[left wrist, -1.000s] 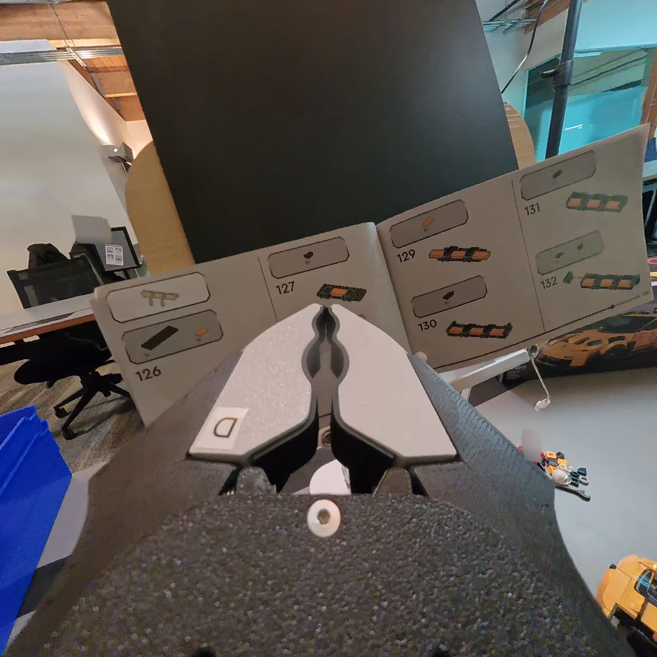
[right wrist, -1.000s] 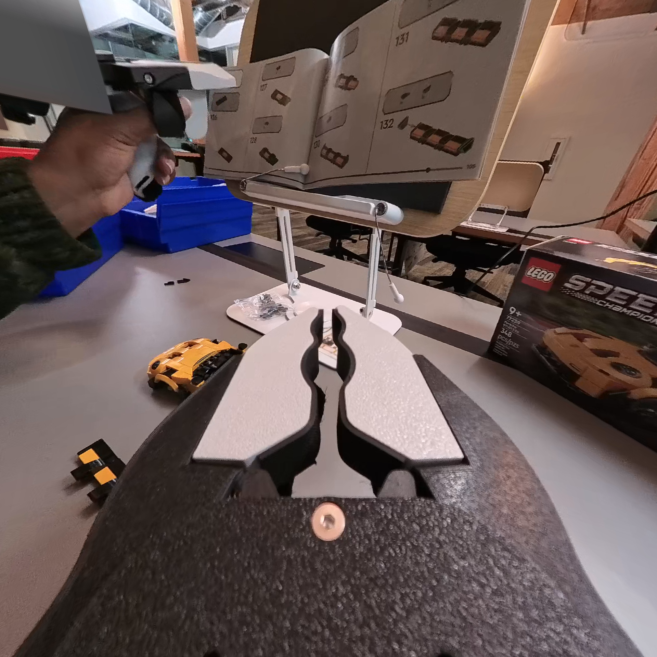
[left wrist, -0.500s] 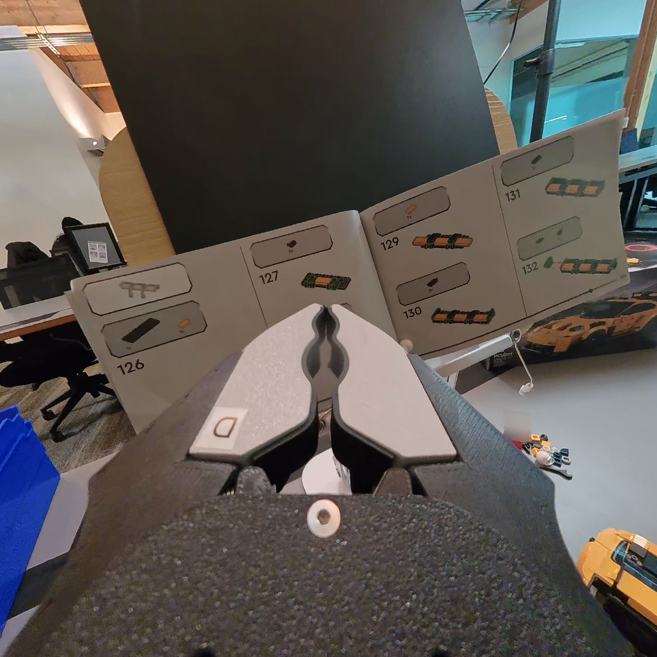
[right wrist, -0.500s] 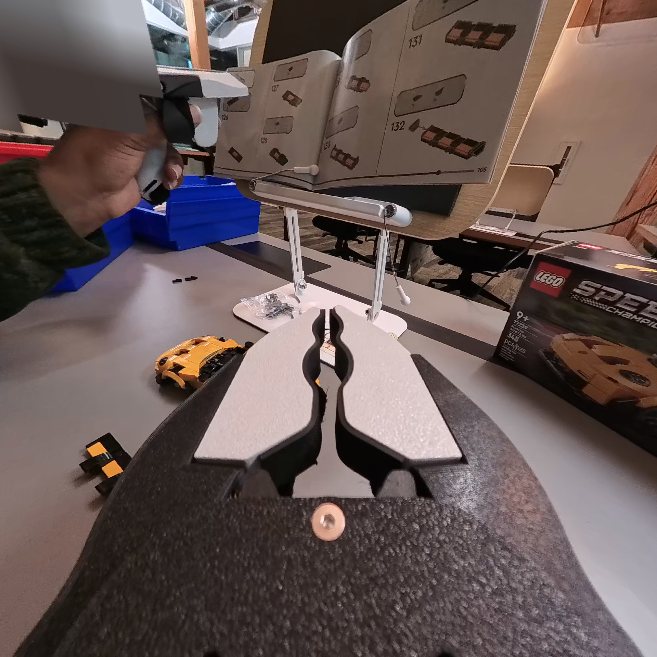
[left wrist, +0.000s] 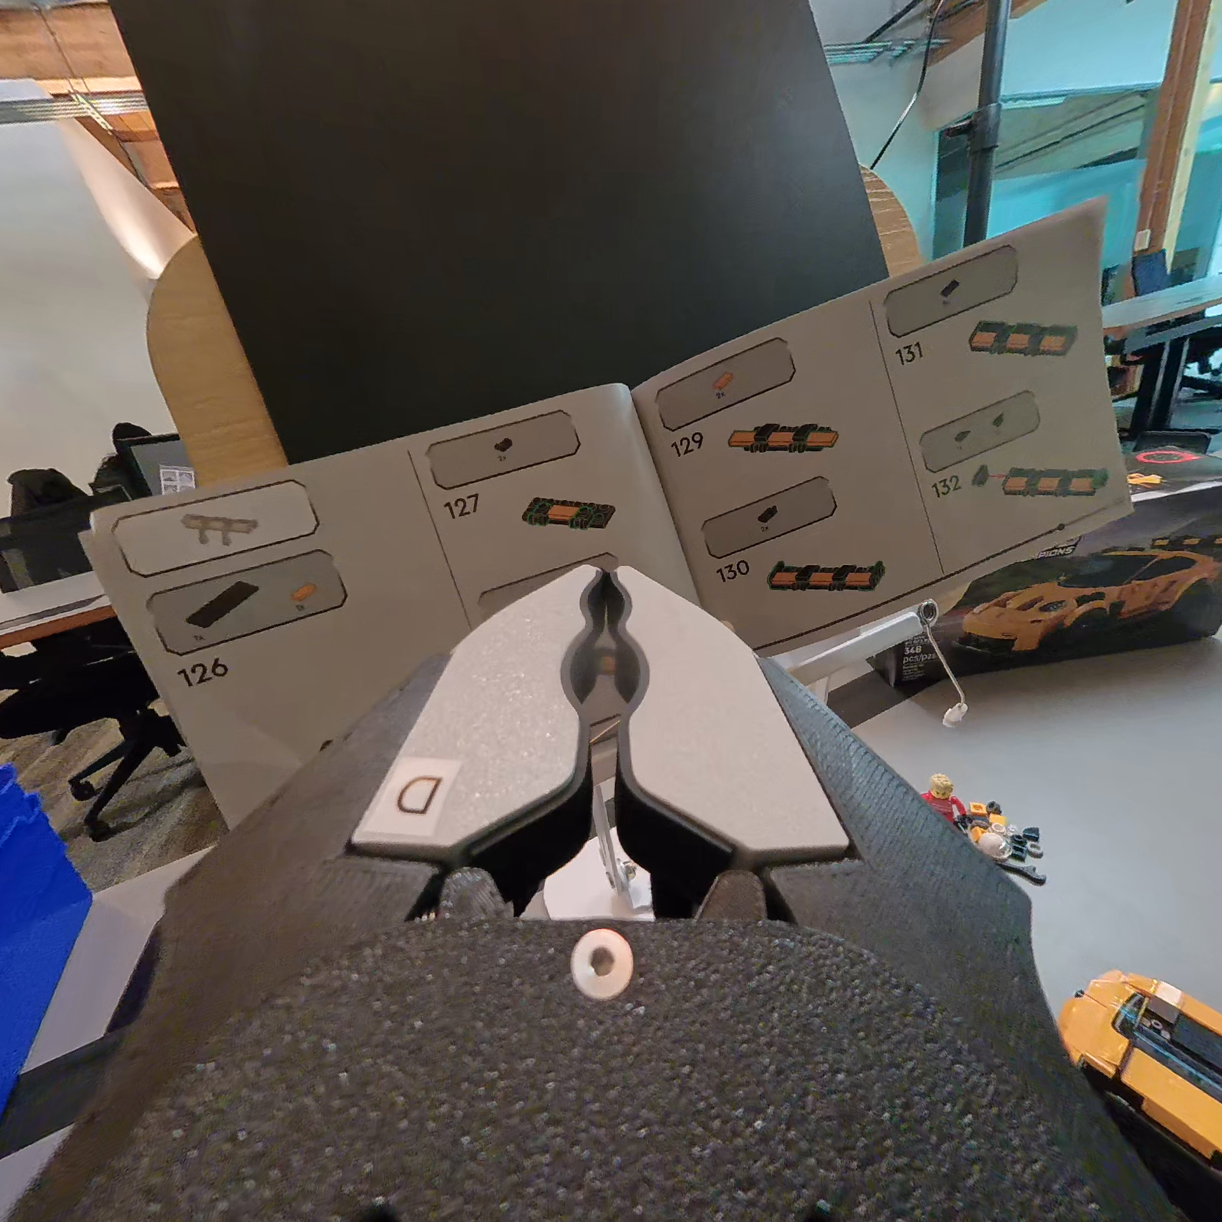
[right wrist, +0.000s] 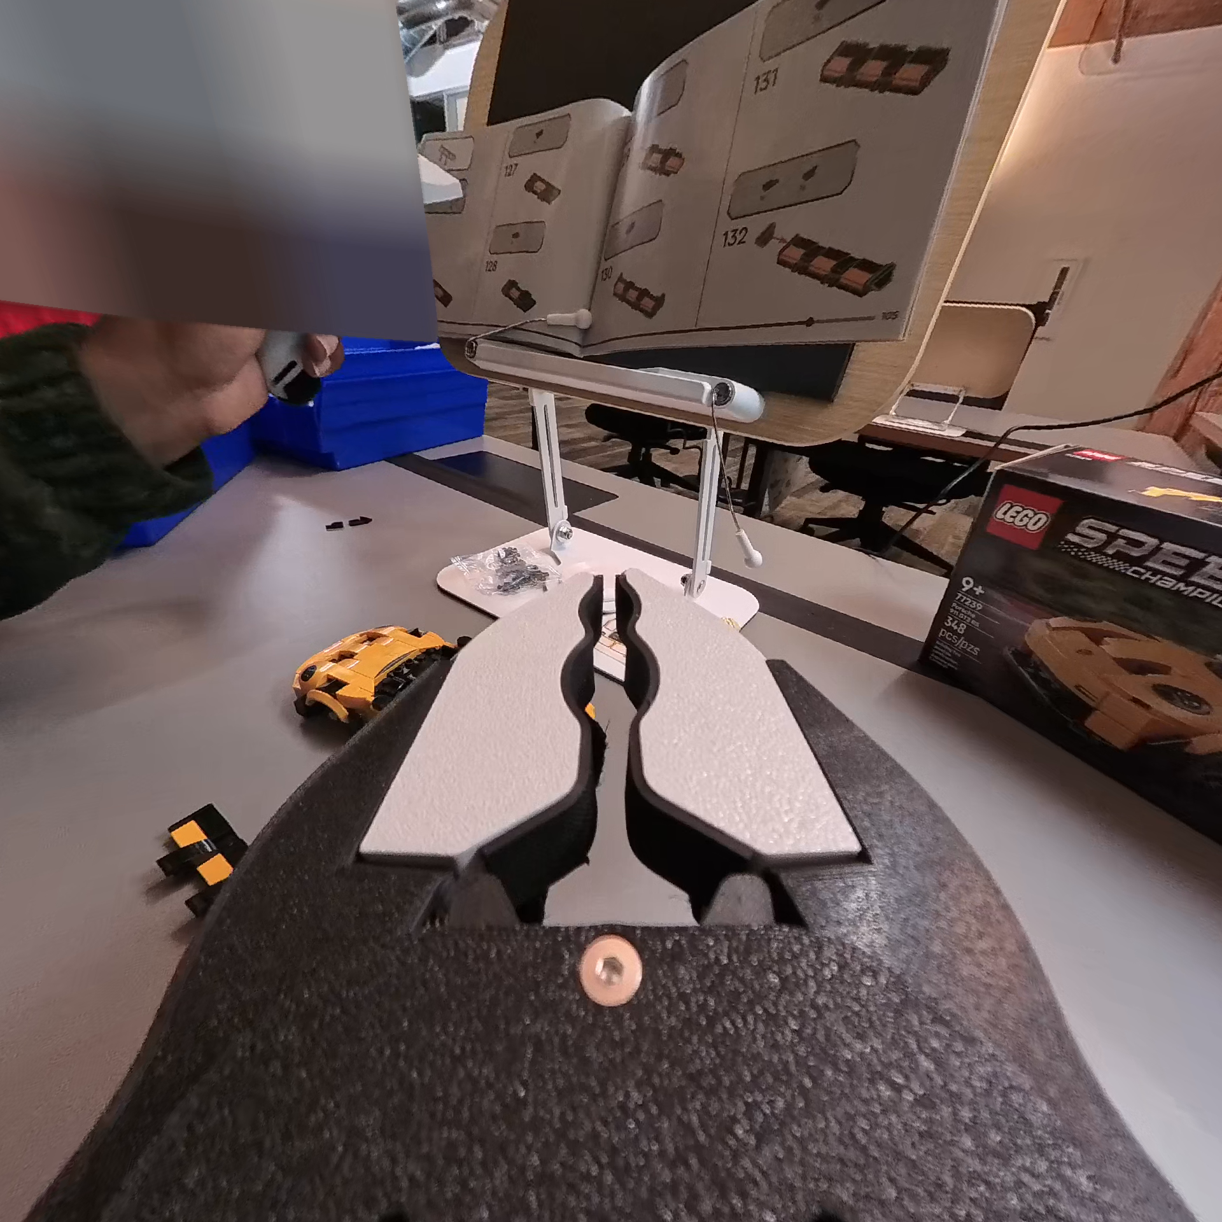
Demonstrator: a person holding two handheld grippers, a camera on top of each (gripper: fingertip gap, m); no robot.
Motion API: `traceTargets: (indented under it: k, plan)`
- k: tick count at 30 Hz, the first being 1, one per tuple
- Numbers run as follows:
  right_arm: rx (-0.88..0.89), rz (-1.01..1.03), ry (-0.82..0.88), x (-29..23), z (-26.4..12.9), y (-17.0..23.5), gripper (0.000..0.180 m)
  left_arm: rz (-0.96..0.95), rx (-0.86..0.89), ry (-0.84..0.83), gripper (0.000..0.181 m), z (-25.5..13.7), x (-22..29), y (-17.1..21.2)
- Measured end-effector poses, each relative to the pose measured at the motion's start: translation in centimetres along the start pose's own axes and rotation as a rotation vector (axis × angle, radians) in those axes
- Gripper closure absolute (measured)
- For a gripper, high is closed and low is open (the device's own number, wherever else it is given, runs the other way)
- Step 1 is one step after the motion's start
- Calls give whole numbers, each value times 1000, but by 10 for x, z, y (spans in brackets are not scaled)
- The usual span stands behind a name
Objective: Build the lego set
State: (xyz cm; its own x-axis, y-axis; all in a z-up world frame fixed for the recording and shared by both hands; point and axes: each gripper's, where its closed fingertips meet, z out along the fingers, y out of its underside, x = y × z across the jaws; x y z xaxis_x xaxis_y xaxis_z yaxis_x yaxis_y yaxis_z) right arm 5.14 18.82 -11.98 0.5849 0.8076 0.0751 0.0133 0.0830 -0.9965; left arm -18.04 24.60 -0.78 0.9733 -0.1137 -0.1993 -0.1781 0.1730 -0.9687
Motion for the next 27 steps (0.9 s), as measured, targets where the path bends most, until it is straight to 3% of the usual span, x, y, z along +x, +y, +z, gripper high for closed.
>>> traceTargets:
  k: [27]
  plan:
    - [-19,7,-4,-1,2,4,177,-7,15,-4,181,-3,6,0]
